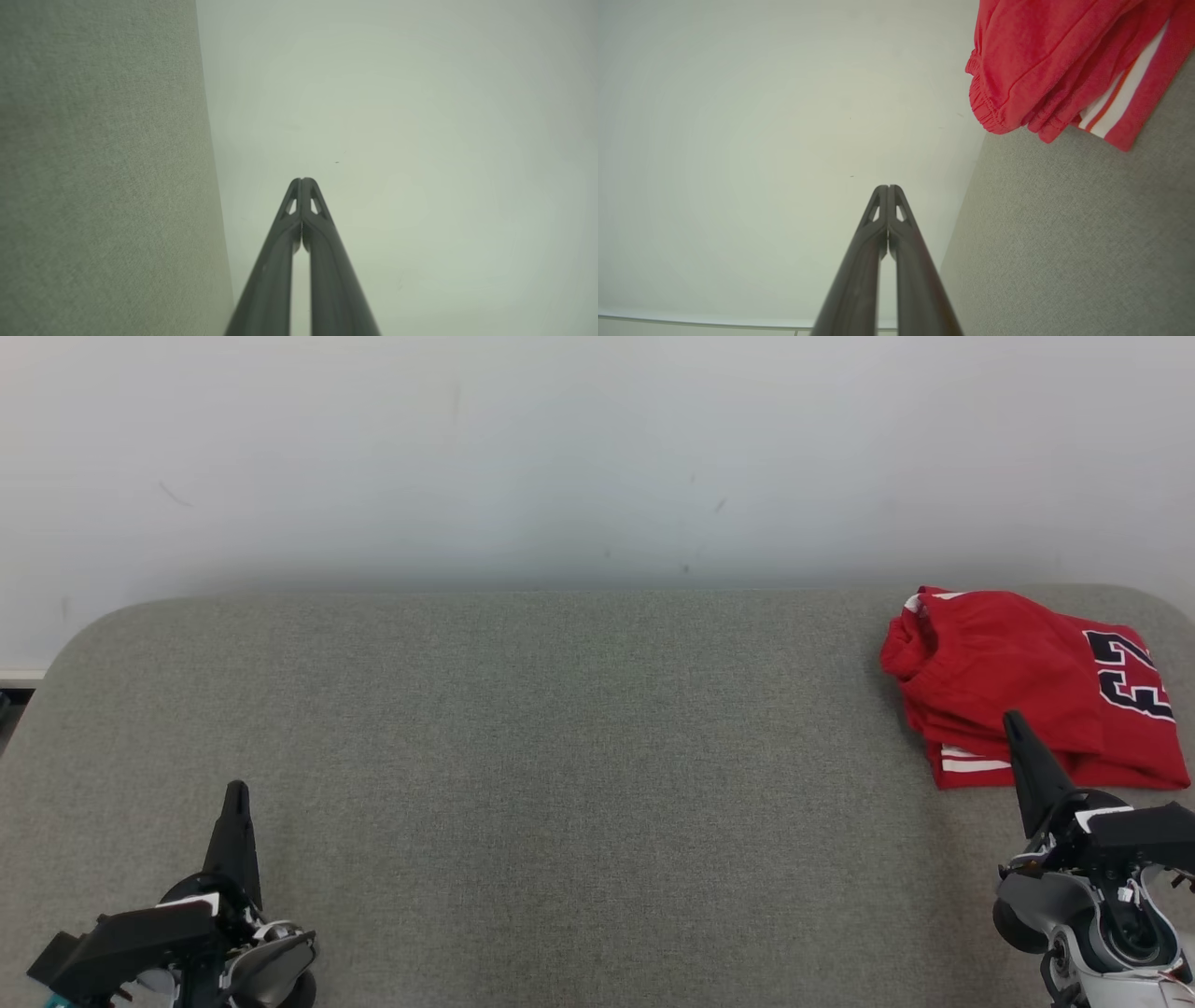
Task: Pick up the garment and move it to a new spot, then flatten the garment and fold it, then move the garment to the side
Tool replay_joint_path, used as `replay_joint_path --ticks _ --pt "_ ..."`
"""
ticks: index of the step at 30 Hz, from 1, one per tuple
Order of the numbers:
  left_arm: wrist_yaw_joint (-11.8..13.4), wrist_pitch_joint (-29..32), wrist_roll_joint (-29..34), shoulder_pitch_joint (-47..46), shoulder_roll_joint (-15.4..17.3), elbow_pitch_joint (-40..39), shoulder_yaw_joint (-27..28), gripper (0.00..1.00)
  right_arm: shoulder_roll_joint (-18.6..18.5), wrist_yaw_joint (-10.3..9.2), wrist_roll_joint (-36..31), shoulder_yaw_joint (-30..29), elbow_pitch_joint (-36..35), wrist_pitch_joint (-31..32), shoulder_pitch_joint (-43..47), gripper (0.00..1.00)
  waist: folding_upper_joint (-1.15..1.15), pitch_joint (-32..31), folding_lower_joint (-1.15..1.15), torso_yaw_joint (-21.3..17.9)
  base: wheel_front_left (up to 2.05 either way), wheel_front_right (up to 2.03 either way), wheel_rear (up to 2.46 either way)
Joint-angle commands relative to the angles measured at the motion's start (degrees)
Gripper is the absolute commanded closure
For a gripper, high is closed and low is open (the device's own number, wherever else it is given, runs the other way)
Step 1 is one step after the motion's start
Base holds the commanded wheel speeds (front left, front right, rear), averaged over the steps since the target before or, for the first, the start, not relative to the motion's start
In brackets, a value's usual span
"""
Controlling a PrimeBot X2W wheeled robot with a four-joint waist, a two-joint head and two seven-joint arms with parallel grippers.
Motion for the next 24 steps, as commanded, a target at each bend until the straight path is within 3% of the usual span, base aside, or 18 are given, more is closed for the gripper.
replay_joint_path --ticks 1,24 --pt "-0.31 0.33 -1.32 -0.88 0.0 0.31 0.29 1.0 -0.51 -0.02 0.96 -0.37 0.04 0.38 -0.68 1.0 0.0 0.03 0.0 0.02 0.0 0.0 0.0" --pt "-0.29 0.32 -0.94 -0.73 0.06 0.21 0.24 1.0 -0.54 -0.02 0.82 -0.2 0.02 0.3 -0.54 1.0 0.0 0.03 0.0 0.02 0.0 0.0 0.0"
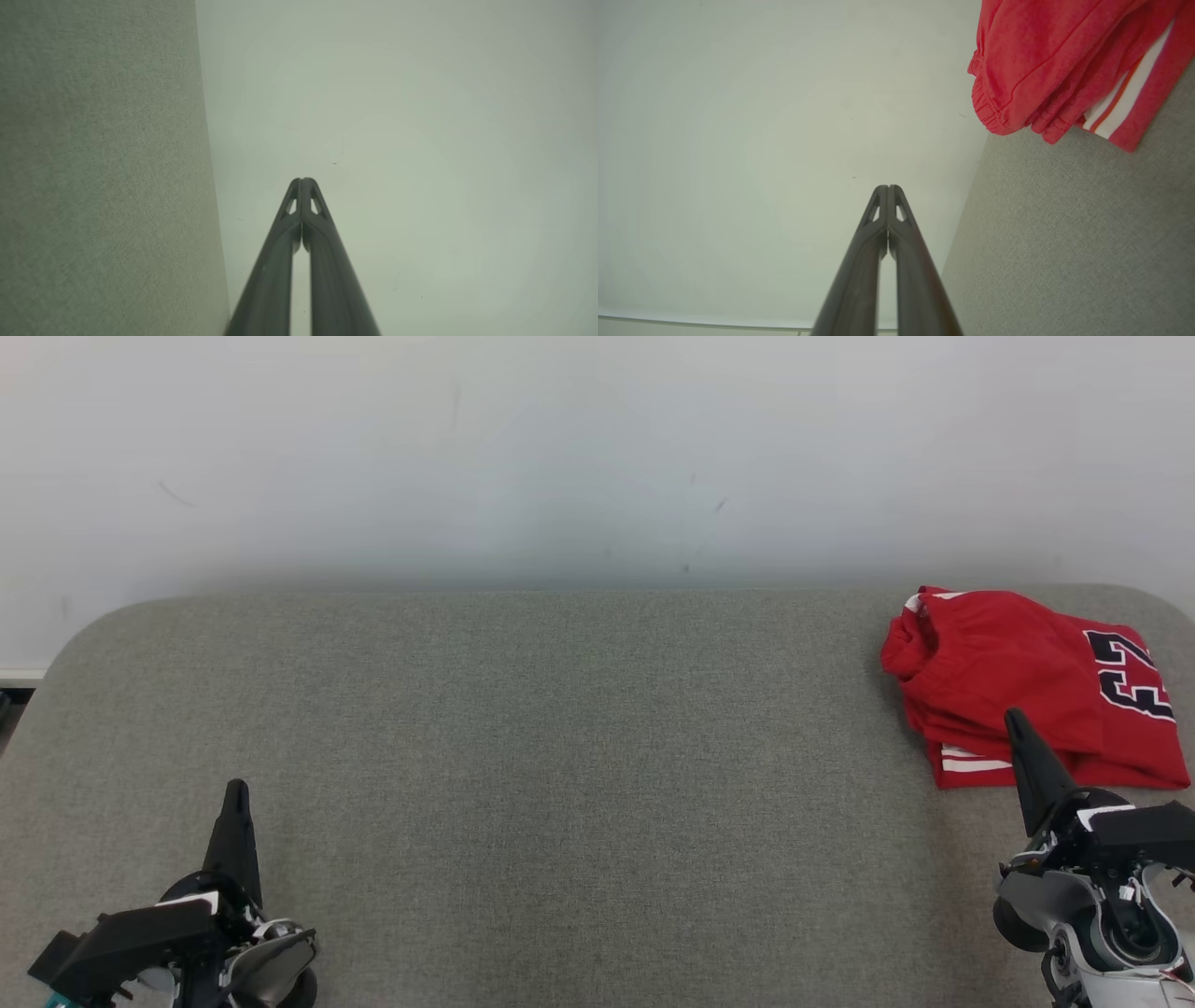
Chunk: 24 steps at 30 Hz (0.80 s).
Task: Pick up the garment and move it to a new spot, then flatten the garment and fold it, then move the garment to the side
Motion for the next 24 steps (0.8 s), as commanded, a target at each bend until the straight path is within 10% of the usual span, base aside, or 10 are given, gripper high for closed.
replay_joint_path --ticks 1,24 --pt "-0.07 0.28 -0.15 -0.54 0.17 0.07 0.17 1.0 -0.47 -0.02 0.38 -0.09 0.01 0.25 -0.34 1.0 0.0 0.0 0.0 0.0 0.0 0.0 0.0" --pt "-0.07 0.27 -0.15 -0.53 0.17 0.06 0.16 1.0 -0.51 -0.02 0.45 -0.02 -0.01 0.2 -0.32 1.0 0.0 0.0 0.0 0.0 0.0 0.0 0.0"
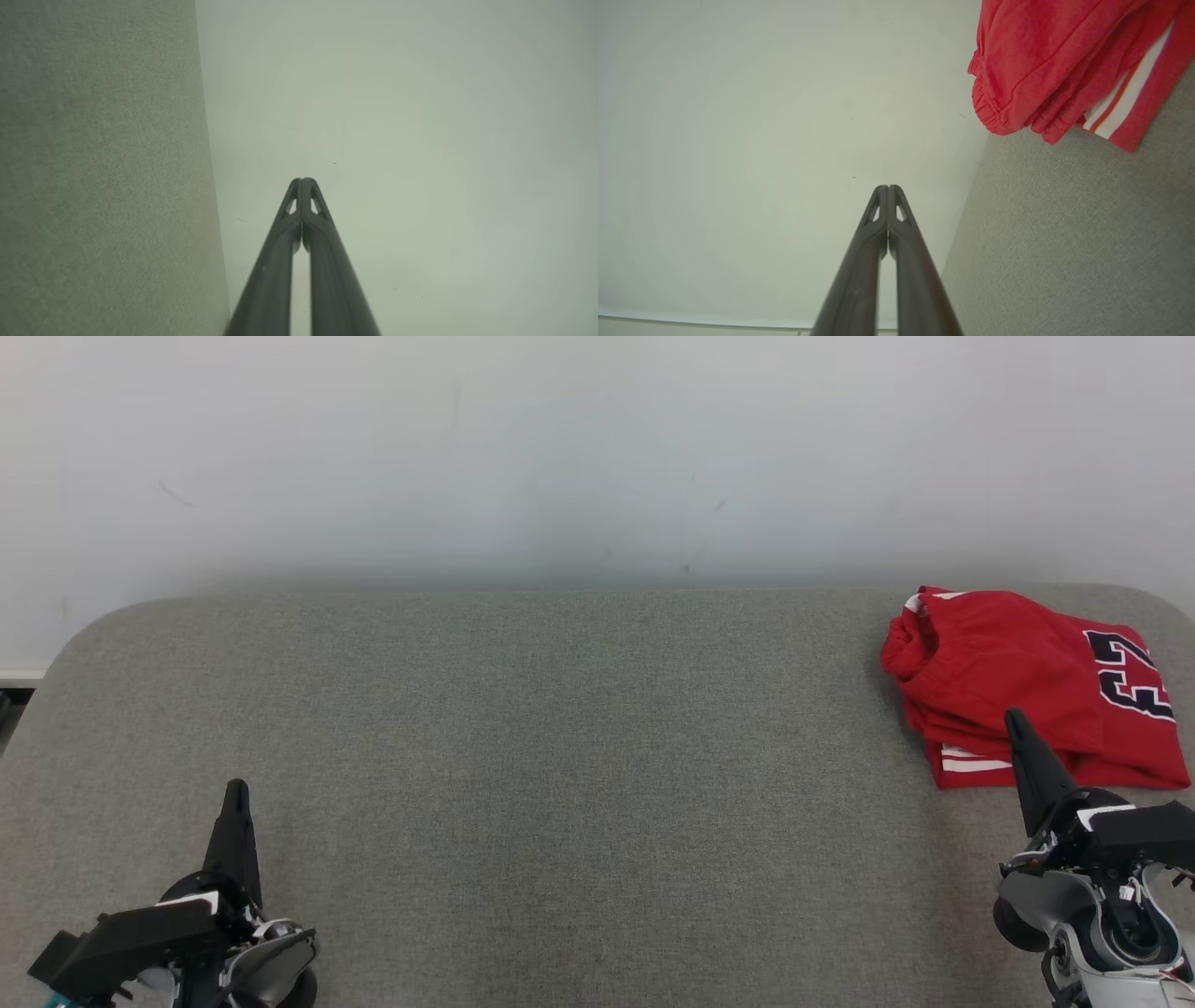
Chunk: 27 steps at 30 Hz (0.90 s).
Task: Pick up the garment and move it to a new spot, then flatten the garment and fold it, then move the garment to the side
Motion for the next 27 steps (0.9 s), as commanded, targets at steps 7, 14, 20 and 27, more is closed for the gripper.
replay_joint_path --ticks 7,14,20,27 --pt "-0.07 0.27 -0.15 -0.52 0.17 0.06 0.17 1.0 -0.49 -0.02 0.41 -0.04 -0.04 0.2 -0.31 1.0 0.0 0.0 0.0 0.0 0.0 0.0 0.0" --pt "-0.07 0.27 -0.16 -0.52 0.17 0.05 0.17 1.0 -0.5 -0.02 0.43 -0.03 -0.03 0.18 -0.31 1.0 0.0 0.0 0.0 0.0 0.0 0.0 0.0" --pt "-0.07 0.27 -0.16 -0.52 0.17 0.05 0.17 1.0 -0.51 -0.02 0.44 -0.03 -0.03 0.17 -0.3 1.0 0.0 0.0 0.0 0.0 0.0 0.0 0.0" --pt "-0.07 0.26 -0.16 -0.52 0.17 0.05 0.17 1.0 -0.51 -0.02 0.45 -0.02 -0.02 0.17 -0.3 1.0 0.0 0.0 0.0 0.0 0.0 0.0 0.0"
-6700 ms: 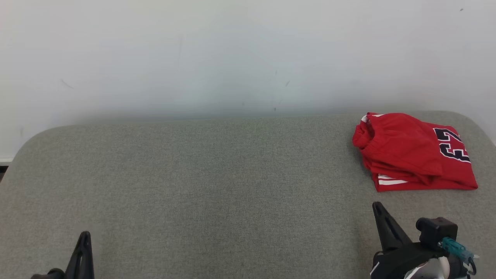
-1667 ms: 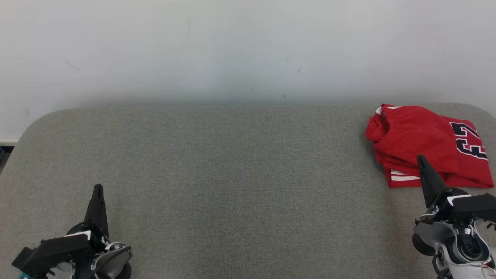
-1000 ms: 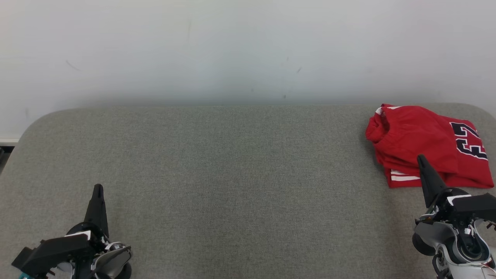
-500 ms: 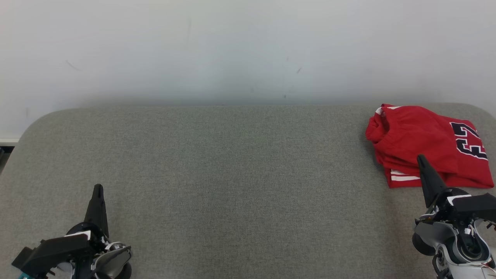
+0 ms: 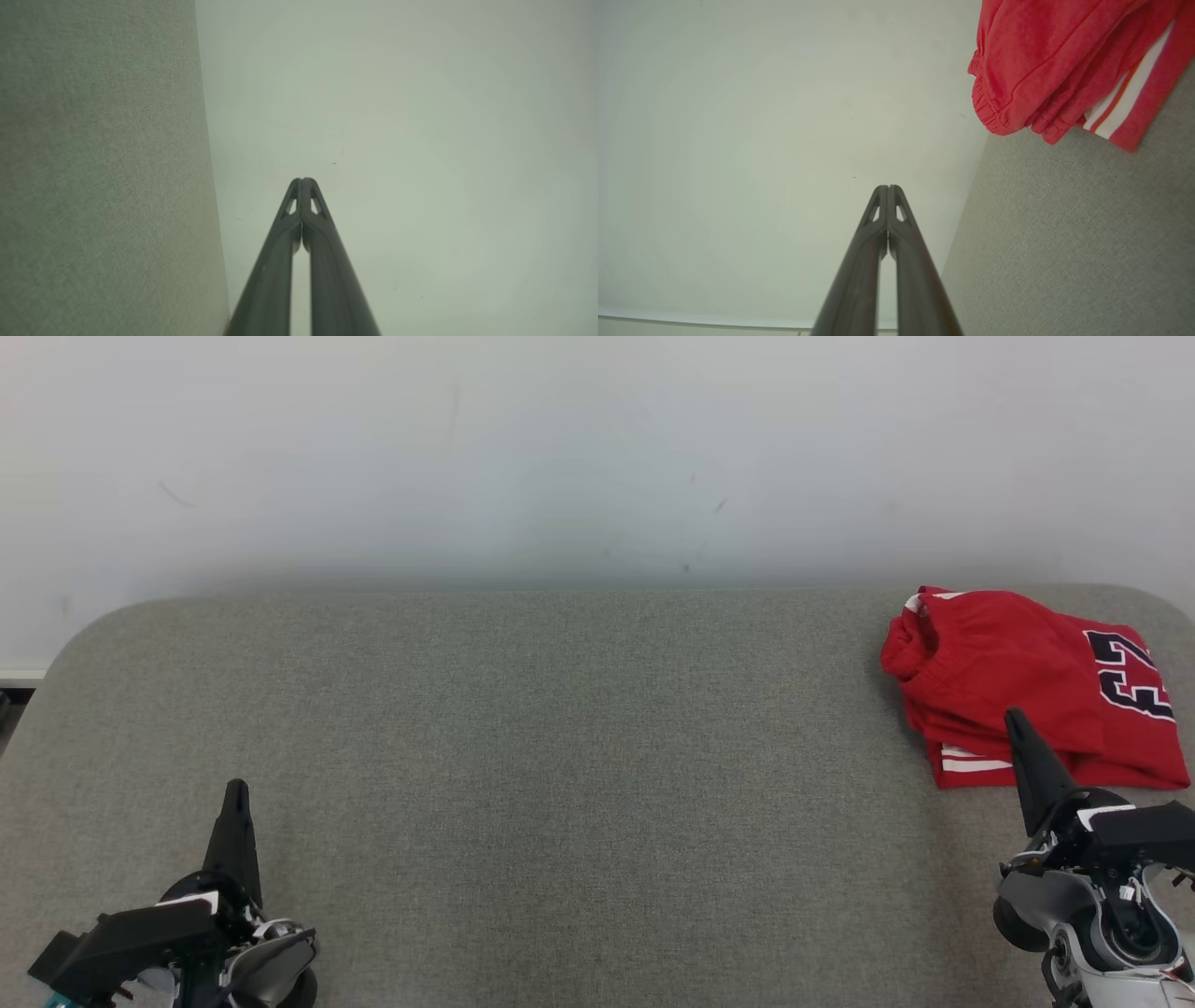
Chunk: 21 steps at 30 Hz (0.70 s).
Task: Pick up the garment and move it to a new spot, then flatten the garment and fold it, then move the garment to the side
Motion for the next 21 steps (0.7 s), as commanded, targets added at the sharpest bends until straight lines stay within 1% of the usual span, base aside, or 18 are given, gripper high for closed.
replay_joint_path --ticks 1,21 --pt "-0.07 0.26 -0.16 -0.52 0.17 0.05 0.18 1.0 -0.48 -0.02 0.39 -0.06 -0.02 0.18 -0.3 1.0 0.0 0.0 0.0 0.0 0.0 0.0 0.0" --pt "-0.07 0.26 -0.16 -0.51 0.17 0.04 0.17 1.0 -0.48 -0.02 0.43 -0.04 -0.02 0.15 -0.3 1.0 0.0 0.0 0.0 0.0 0.0 0.0 0.0"
